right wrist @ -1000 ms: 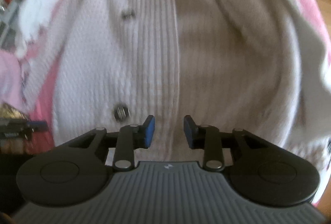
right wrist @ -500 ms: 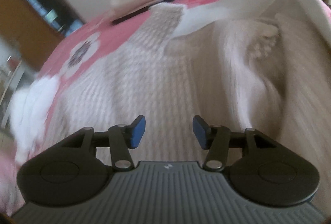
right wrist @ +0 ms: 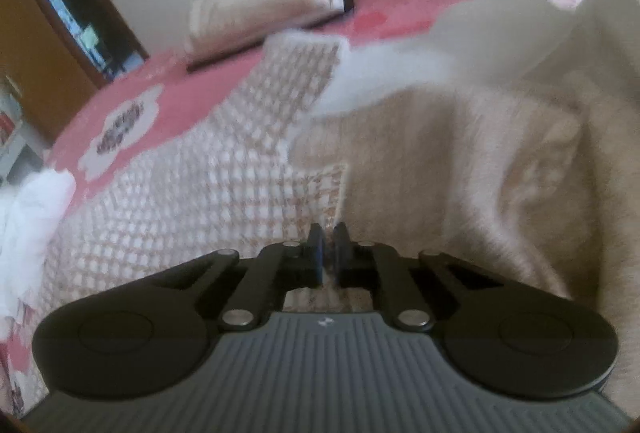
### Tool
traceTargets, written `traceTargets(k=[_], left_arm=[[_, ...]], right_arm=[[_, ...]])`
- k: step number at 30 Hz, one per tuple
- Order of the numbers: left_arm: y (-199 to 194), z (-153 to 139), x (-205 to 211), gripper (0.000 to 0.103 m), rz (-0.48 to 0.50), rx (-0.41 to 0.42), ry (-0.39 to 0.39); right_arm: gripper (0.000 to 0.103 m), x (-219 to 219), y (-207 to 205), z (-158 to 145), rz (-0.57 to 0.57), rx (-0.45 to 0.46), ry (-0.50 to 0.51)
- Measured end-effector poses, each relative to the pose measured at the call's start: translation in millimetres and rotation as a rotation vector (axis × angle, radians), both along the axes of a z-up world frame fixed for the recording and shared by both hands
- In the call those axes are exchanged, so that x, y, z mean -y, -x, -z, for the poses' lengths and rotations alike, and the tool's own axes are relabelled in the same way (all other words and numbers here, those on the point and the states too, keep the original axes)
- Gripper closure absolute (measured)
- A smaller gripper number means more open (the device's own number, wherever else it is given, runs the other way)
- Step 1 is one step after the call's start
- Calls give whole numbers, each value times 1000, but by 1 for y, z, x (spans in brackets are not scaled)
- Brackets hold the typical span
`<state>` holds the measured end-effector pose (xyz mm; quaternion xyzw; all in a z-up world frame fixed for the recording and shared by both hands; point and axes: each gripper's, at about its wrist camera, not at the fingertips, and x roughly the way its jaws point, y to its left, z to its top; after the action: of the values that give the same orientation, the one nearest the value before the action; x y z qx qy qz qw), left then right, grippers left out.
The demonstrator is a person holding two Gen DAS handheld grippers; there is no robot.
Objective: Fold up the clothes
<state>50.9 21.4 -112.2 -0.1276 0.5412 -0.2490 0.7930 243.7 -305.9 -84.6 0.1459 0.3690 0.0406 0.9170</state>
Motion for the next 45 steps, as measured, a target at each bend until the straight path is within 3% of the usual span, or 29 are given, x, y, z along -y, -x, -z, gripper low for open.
traceTargets(k=[3,5,7,10,14,18,21,23,26,29,31,37,41,43,45], left_arm=[[-1,0,-3,69,0,-8,10],[0,0,-5,69,1,-9,15],[2,-2,-11,69,4,-8,17],[3,-1,-10,69,9,-6,16],[5,-1,-15,68,4,-8,26],[3,0,-13,62,1,-11,38],[5,-1,-10,58,-1,-2,33],[9,-5,-10,58,-17,7,20],[21,-15,-11,55,-34,26,-3],[37,-28,-16,48,-29,52,-57],[51,-38,-29,46,-40,64,-117],[76,-69,-83,45,-206,43,-279],[80,-79,-119,38,-412,21,-335],[69,-78,-126,38,-469,40,-441],[48,-71,-129,34,-449,49,-536]], right_arm=[[100,-3,10,-16,14,68,62],[100,-15,13,-17,1,94,183],[100,-26,7,-2,-16,71,304],[98,-25,-4,28,-10,23,336],[88,-14,-1,14,45,13,261],[87,1,38,-18,40,42,189],[84,1,71,-39,-103,29,22],[76,-9,92,-39,-259,-41,-94],[75,-27,125,-19,-409,-148,-140],[73,-41,155,20,-407,-243,-65],[71,-38,172,38,-363,-214,-66],[70,-14,182,51,-237,-182,-287],[70,-24,187,49,-274,-152,-242],[70,-30,190,48,-296,-135,-211],[63,-35,192,47,-318,-118,-181]])
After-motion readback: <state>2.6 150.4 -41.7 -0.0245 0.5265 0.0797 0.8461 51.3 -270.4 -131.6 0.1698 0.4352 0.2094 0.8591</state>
